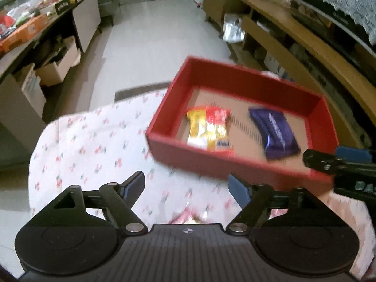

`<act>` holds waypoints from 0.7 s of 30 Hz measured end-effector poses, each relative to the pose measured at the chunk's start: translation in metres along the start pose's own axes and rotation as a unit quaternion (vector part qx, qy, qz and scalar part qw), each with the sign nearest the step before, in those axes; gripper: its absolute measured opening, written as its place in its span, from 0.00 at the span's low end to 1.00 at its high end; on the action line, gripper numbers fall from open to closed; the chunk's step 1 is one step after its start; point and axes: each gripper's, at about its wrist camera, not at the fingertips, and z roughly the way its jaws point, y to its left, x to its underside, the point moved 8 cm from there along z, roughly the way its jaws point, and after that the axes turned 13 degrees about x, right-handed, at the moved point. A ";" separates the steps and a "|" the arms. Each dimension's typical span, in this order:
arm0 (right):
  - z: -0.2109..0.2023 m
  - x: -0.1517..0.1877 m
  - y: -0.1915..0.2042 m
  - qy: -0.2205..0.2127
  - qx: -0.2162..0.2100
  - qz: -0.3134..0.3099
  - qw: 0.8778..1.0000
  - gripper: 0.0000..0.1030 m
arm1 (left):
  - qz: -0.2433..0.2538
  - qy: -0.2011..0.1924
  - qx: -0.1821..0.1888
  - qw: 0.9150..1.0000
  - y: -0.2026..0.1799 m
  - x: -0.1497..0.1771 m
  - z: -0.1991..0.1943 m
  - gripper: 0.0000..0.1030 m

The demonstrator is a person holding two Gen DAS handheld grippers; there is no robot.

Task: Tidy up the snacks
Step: 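Grasp the red bread pack with left tool while right tool grasps the sausage tray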

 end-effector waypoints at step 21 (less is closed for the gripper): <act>0.031 0.069 -0.002 0.148 -0.049 0.049 0.987 0.81 | 0.084 0.121 0.042 0.988 0.008 0.059 0.061 0.84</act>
